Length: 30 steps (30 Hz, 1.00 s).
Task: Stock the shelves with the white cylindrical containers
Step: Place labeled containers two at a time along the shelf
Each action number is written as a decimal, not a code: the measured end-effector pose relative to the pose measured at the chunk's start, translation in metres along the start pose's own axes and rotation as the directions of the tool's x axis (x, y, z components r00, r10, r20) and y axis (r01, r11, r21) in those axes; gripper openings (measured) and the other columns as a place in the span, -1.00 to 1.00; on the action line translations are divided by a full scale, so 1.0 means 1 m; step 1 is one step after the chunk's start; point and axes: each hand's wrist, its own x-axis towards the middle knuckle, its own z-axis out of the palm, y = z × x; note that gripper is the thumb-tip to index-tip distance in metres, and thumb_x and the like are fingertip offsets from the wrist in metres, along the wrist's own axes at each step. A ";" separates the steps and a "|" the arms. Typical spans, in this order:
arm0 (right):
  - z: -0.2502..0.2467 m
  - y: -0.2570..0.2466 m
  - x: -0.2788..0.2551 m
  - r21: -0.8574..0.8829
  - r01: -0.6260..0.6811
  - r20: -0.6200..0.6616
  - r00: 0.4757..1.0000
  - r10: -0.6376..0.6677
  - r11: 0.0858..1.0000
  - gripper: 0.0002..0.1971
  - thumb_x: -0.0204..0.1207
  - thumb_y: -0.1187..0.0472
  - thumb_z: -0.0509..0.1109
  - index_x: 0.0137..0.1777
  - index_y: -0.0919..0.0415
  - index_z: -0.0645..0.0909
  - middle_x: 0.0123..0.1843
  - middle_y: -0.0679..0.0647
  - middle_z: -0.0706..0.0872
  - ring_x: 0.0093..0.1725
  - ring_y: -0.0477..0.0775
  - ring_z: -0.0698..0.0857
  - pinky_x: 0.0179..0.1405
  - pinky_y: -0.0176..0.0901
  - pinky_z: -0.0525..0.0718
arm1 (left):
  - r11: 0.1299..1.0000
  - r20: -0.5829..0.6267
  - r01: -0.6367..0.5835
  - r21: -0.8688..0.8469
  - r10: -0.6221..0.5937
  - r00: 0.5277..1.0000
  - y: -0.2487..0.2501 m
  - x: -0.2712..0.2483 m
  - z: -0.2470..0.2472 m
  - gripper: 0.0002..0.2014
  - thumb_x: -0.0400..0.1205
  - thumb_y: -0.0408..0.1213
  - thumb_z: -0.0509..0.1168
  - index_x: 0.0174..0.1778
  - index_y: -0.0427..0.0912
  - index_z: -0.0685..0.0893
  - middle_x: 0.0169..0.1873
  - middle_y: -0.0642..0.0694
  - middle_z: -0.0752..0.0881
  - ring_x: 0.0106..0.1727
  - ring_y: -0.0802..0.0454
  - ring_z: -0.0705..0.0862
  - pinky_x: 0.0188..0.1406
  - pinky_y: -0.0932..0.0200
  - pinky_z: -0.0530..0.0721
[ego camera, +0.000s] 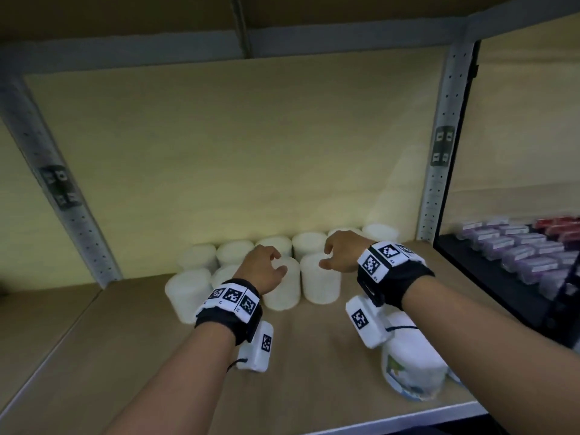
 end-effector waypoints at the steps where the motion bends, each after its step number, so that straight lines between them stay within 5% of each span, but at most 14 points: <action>1: 0.001 -0.002 0.009 -0.010 -0.017 0.002 1.000 0.017 1.000 -0.47 0.60 -0.07 0.30 0.40 0.31 0.52 0.39 0.19 0.60 0.34 0.18 0.62 0.34 -0.02 0.61 | 1.000 0.005 0.005 0.002 -0.005 1.000 -0.003 0.005 0.001 -0.55 0.61 -0.09 0.31 0.40 -0.15 0.52 0.38 -0.14 0.53 0.38 -0.05 0.52 0.34 0.13 0.49; 5: 0.011 -0.009 0.042 -0.038 -0.051 0.058 0.997 0.053 0.998 -0.44 0.57 -0.08 0.35 0.39 0.36 0.53 0.37 0.21 0.63 0.32 0.20 0.65 0.31 -0.04 0.61 | 0.998 0.072 0.008 0.055 -0.012 0.997 -0.014 0.020 0.011 -0.48 0.60 0.00 0.31 0.44 -0.12 0.47 0.44 -0.12 0.46 0.46 -0.07 0.44 0.45 0.01 0.45; 7: 0.020 -0.010 0.056 -0.077 -0.048 0.110 0.992 0.057 0.996 -0.57 0.54 -0.13 0.38 0.10 0.26 0.64 0.10 0.15 0.70 0.10 0.17 0.71 0.18 -0.03 0.66 | 0.996 0.100 -0.007 0.093 -0.003 0.995 -0.017 0.025 0.017 -0.47 0.59 0.03 0.31 0.44 -0.12 0.48 0.45 -0.12 0.44 0.48 -0.08 0.41 0.47 -0.02 0.43; 9: 0.029 -0.004 0.073 -0.093 -0.045 0.076 0.996 0.053 0.995 -0.58 0.47 -0.16 0.44 -0.27 0.21 0.50 -0.22 0.00 0.55 -0.18 0.03 0.60 -0.02 -0.16 0.65 | 0.995 0.091 -0.018 0.098 0.009 0.996 -0.022 0.029 0.022 -0.46 0.58 0.04 0.32 0.43 -0.13 0.50 0.44 -0.12 0.46 0.48 -0.08 0.41 0.48 -0.02 0.42; 11: 0.032 -0.002 0.079 -0.126 -0.009 0.074 0.997 0.018 0.992 -0.54 0.47 -0.09 0.47 -0.37 0.23 0.39 -0.29 0.04 0.50 -0.38 -0.10 0.47 -0.43 -0.43 0.51 | 0.996 0.076 -0.025 0.086 0.019 0.997 -0.025 0.032 0.025 -0.47 0.58 0.04 0.33 0.42 -0.13 0.52 0.43 -0.11 0.47 0.48 -0.07 0.41 0.49 -0.01 0.42; 13: 0.032 -0.002 0.078 -0.175 0.007 0.079 0.997 0.007 0.985 -0.57 0.47 -0.07 0.48 -0.35 0.28 0.48 -0.31 0.20 0.61 -0.53 -0.13 0.33 -0.69 -0.42 0.32 | 0.996 0.065 -0.033 0.078 0.028 0.998 -0.028 0.033 0.027 -0.47 0.58 0.03 0.34 0.42 -0.14 0.53 0.42 -0.10 0.48 0.48 -0.07 0.42 0.48 0.00 0.42; 15: 0.033 -0.005 0.075 -0.220 0.014 0.047 0.999 -0.003 0.975 -0.58 0.46 -0.09 0.47 -0.26 0.32 0.56 -0.27 0.19 0.65 -0.53 -0.10 0.32 -0.64 -0.31 0.28 | 0.997 0.054 -0.037 0.064 0.033 0.998 -0.030 0.035 0.029 -0.47 0.57 0.03 0.35 0.42 -0.14 0.54 0.41 -0.11 0.49 0.47 -0.07 0.43 0.48 0.02 0.42; 19: 0.037 -0.007 0.076 -0.207 0.011 0.033 0.999 -0.004 0.978 -0.48 0.50 -0.08 0.43 -0.45 0.16 0.23 -0.41 0.03 0.43 -0.52 -0.10 0.33 -0.60 -0.30 0.27 | 0.999 0.050 -0.016 0.042 0.014 0.999 -0.031 0.038 0.031 -0.46 0.54 0.04 0.37 0.40 -0.12 0.55 0.39 -0.13 0.51 0.45 -0.06 0.46 0.42 0.09 0.43; 21: 0.034 -0.009 0.077 -0.199 -0.014 0.080 0.996 0.031 0.980 -0.54 0.51 -0.04 0.43 -0.41 0.25 0.37 -0.32 0.09 0.53 -0.46 -0.03 0.47 -0.55 -0.26 0.42 | 1.000 0.049 0.000 0.024 -0.001 0.999 -0.032 0.039 0.031 -0.46 0.54 0.03 0.39 0.40 -0.13 0.55 0.39 -0.15 0.51 0.43 -0.06 0.48 0.39 0.10 0.45; 23: 0.032 -0.010 0.077 -0.185 -0.019 0.119 0.992 0.042 0.983 -0.61 0.51 0.06 0.46 0.05 0.46 0.65 0.06 0.25 0.73 -0.02 0.21 0.74 -0.09 -0.04 0.71 | 1.000 0.047 0.012 0.009 -0.012 0.999 -0.033 0.041 0.033 -0.45 0.53 0.02 0.40 0.40 -0.13 0.55 0.39 -0.15 0.52 0.42 -0.06 0.50 0.37 0.11 0.47; 25: 0.030 -0.009 0.073 -0.204 -0.017 0.127 0.991 0.044 0.979 -0.47 0.52 0.16 0.45 0.44 0.41 0.52 0.41 0.26 0.61 0.38 0.21 0.63 0.34 -0.05 0.60 | 1.000 0.044 0.019 0.002 -0.019 0.999 -0.034 0.042 0.034 -0.45 0.52 0.03 0.40 0.39 -0.13 0.55 0.39 -0.15 0.52 0.39 -0.06 0.53 0.35 0.11 0.48; 30: 0.026 -0.006 0.072 -0.107 -0.043 0.042 0.998 0.048 0.993 -0.51 0.52 0.28 0.38 0.46 0.36 0.50 0.44 0.24 0.58 0.39 0.22 0.61 0.36 -0.05 0.59 | 1.000 0.034 0.029 -0.013 -0.028 0.999 -0.036 0.042 0.038 -0.47 0.53 0.02 0.39 0.38 -0.11 0.55 0.37 -0.16 0.52 0.36 -0.06 0.54 0.35 0.12 0.48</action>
